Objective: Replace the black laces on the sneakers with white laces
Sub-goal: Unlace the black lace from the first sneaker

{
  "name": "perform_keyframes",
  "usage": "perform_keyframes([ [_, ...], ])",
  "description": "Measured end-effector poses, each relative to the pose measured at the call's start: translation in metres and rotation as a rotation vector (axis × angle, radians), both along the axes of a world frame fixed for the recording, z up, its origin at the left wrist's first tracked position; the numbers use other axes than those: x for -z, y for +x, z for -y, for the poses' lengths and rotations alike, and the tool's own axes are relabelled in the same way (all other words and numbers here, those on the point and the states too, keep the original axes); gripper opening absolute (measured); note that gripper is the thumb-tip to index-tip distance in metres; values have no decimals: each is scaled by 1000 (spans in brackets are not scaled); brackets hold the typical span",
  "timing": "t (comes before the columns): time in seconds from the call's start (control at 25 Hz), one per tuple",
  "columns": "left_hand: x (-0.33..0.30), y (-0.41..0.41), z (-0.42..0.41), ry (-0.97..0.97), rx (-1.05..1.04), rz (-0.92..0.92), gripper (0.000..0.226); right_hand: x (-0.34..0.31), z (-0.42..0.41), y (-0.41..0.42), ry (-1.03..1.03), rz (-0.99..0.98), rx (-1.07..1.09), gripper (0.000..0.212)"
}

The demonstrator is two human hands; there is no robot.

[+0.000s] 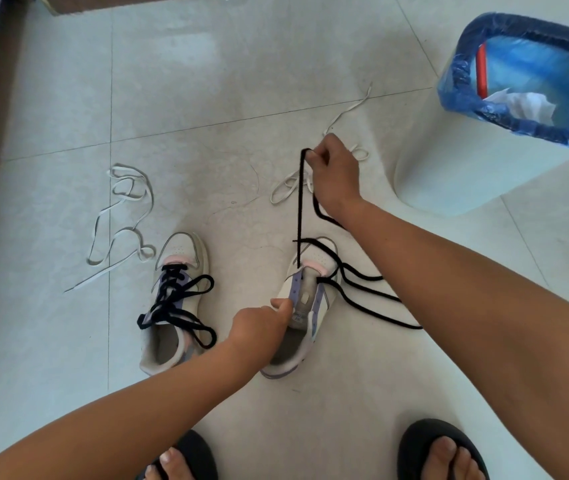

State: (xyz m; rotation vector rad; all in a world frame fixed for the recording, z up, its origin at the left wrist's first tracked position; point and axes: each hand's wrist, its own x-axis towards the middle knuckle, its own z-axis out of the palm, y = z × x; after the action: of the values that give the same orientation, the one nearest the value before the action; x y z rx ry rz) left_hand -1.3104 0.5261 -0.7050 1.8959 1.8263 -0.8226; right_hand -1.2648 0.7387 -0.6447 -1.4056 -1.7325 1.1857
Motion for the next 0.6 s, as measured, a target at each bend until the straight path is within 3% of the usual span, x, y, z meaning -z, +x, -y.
perform_keyframes([
  [0.28, 2, 18, -4, -37, 148, 19, 54, -40, 5, -47, 91, -231, -62, 40],
  [0.36, 1, 28, 5, -78, 143, 62, 54, -66, -13, -59, 201, -26, -284, 35],
  [0.44, 1, 33, 13, -83, 59, 98, 57, -67, -18, -56, 160, 224, -524, 11],
  [0.52, 4, 32, 16, -41, -113, 150, 55, -49, -10, -33, 39, 480, -666, 56],
  [0.6, 3, 32, 20, 15, -364, 223, 47, -24, 6, 4, -33, 536, -606, 60],
])
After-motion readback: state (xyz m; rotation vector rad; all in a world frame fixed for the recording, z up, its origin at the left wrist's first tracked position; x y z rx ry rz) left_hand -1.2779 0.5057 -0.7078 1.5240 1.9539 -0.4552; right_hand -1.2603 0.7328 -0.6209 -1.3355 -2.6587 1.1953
